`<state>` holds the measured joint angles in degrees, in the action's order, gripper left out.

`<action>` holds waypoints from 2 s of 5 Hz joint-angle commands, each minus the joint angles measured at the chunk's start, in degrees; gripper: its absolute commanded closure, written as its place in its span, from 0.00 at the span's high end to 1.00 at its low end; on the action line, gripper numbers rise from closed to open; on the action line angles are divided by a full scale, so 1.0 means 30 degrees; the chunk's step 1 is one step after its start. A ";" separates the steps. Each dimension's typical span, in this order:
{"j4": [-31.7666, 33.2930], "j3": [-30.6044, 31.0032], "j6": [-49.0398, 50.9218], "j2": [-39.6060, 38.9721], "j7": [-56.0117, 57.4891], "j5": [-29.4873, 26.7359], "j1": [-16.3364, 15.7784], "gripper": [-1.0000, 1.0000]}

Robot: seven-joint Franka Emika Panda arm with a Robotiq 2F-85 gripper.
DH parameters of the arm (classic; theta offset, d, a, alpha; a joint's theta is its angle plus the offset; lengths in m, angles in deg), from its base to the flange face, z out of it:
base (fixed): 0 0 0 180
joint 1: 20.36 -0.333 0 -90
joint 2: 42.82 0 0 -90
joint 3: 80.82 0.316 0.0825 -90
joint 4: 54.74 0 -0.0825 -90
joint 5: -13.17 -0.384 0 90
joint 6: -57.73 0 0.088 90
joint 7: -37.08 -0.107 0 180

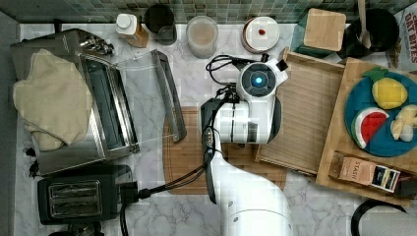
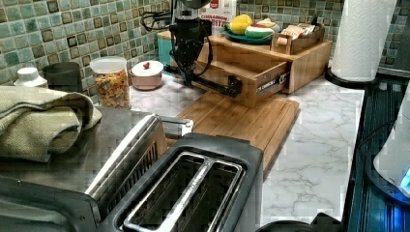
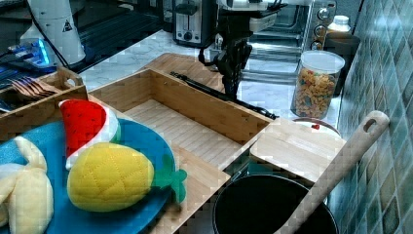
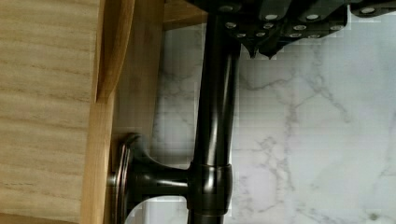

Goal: Close the drawer.

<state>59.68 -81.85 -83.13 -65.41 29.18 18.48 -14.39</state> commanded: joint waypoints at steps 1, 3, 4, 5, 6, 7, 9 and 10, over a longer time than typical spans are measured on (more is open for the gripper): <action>-0.1966 -0.2832 0.0979 -0.0142 0.2896 -0.1679 0.4899 0.00; -0.2372 -0.3736 0.0093 -0.0742 0.3734 -0.1052 0.5813 0.00; -0.3177 -0.4199 0.1169 -0.0969 0.2972 -0.0349 0.5724 0.00; -0.3260 -0.4990 0.1352 -0.0808 0.1151 0.1204 0.5264 0.00; -0.4250 -0.5404 0.2313 -0.1350 0.1399 0.2067 0.5045 0.00; -0.4257 -0.5219 0.2332 -0.1328 0.1331 0.2183 0.5208 0.00; -0.4253 -0.5378 0.2320 -0.1341 0.1390 0.2086 0.5069 0.00; -0.4251 -0.5385 0.2317 -0.1341 0.1394 0.2081 0.5060 0.00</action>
<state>53.13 -89.61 -76.08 -69.39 34.30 22.76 -6.60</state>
